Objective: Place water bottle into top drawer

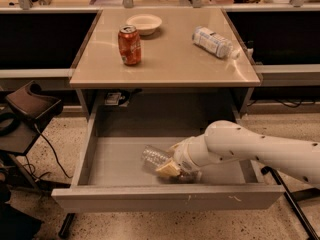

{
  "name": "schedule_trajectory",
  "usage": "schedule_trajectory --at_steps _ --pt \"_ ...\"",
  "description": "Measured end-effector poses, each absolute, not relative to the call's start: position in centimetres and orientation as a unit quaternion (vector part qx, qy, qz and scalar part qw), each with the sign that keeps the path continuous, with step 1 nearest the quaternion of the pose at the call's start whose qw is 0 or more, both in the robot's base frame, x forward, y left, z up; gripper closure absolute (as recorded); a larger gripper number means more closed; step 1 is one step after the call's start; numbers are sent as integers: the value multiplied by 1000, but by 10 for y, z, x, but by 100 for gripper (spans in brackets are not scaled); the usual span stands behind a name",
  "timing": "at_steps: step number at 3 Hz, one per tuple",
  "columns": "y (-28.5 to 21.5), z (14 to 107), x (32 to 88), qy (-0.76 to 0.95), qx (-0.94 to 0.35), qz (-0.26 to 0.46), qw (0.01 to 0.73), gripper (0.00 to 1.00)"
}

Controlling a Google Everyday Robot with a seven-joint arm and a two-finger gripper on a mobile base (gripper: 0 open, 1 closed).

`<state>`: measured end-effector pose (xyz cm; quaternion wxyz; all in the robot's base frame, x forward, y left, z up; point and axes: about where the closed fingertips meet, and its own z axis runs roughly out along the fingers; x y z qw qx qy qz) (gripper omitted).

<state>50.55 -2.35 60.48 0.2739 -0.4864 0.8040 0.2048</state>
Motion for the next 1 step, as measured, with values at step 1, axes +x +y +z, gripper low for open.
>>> schedule_trajectory --at_steps 1 --pt "-24 605 505 804 -486 205 274 0"
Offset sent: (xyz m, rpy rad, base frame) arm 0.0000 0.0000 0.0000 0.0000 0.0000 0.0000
